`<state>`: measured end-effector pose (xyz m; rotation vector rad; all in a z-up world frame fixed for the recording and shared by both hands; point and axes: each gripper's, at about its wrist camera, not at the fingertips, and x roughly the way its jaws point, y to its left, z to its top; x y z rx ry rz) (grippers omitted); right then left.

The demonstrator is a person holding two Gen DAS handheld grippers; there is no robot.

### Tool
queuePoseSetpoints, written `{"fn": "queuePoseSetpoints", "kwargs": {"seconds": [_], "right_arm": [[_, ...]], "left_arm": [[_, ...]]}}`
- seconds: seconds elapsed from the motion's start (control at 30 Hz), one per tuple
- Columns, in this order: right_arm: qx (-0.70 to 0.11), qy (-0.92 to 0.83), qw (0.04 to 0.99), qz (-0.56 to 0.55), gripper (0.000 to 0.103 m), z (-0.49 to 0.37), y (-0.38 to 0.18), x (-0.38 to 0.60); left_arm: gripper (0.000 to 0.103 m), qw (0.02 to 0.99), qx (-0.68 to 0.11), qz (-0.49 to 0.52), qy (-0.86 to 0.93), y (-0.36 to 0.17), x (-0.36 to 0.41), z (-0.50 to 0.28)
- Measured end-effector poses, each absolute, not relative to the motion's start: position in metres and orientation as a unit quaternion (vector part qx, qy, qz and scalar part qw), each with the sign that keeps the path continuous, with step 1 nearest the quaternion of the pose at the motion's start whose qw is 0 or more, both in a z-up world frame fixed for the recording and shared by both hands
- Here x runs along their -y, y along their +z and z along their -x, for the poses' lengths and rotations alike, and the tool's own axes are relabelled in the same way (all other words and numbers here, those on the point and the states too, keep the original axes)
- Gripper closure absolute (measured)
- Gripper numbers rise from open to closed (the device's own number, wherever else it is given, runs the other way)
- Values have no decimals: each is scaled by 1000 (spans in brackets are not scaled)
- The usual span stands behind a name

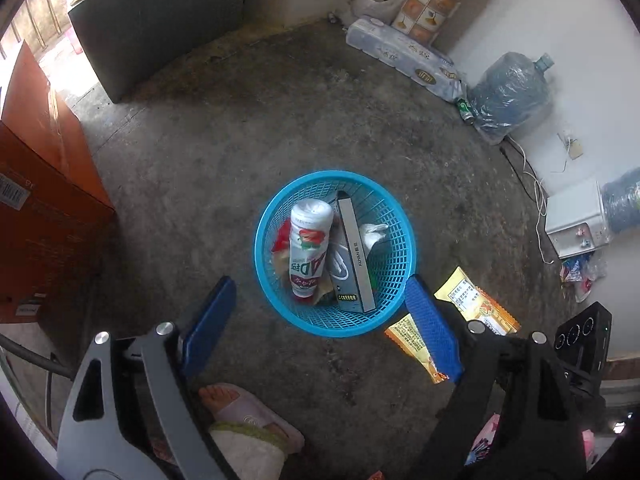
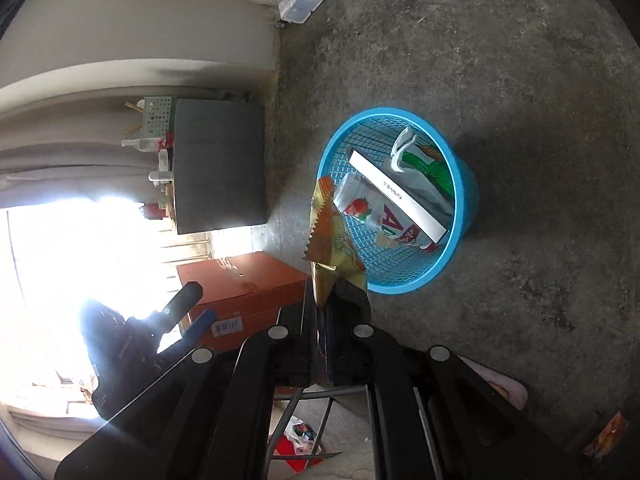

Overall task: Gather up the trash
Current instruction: 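Open both tools to drop the bottle and wrapper into the wastebasket, then move both open tools back over the large red-and-white snack bag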

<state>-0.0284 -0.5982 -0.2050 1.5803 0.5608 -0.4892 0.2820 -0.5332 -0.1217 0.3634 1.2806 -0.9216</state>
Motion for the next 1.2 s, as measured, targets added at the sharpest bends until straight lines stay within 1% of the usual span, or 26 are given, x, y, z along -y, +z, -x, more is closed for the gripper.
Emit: {"fn": "queuePoseSetpoints", "kwargs": {"seconds": [0.2, 0.33, 0.47, 0.53, 0.6, 0.63, 0.73, 0.87, 1.0, 1.03, 1.13, 1.2], "right_arm": [[-269, -222, 653, -672, 99, 6, -209, 609], [-305, -217, 672, -639, 99, -26, -208, 614], [-374, -236, 705, -554, 98, -73, -211, 618], [-415, -245, 720, -498, 97, -99, -224, 616], [-462, -244, 720, -457, 84, -121, -249, 613], [-477, -243, 715, -449, 71, -127, -262, 611], [-512, -250, 699, -432, 70, -130, -291, 605], [-506, -266, 691, -443, 69, -114, -296, 602], [-481, -273, 697, -456, 69, -88, -280, 597], [-474, -273, 699, -461, 67, -79, -273, 594], [-451, -264, 702, -483, 59, -45, -256, 579], [-440, -257, 700, -501, 56, -23, -247, 565]], "left_arm": [[21, 713, -543, -133, -423, -71, 469, -282], [21, 731, -518, -108, -431, -30, 417, -278], [21, 762, -489, -65, -419, 6, 343, -269], [21, 773, -487, -36, -404, 17, 305, -264], [21, 785, -484, -12, -388, 24, 267, -258], [21, 791, -482, -5, -378, 26, 251, -255], [21, 802, -480, 11, -354, 30, 207, -246], [21, 825, -470, 9, -313, 36, 161, -236], [21, 842, -457, 29, -286, 35, 132, -231], [21, 842, -457, 37, -284, 33, 127, -231], [21, 844, -459, 58, -272, 25, 116, -232], [21, 844, -463, 64, -262, 18, 107, -234]]}}
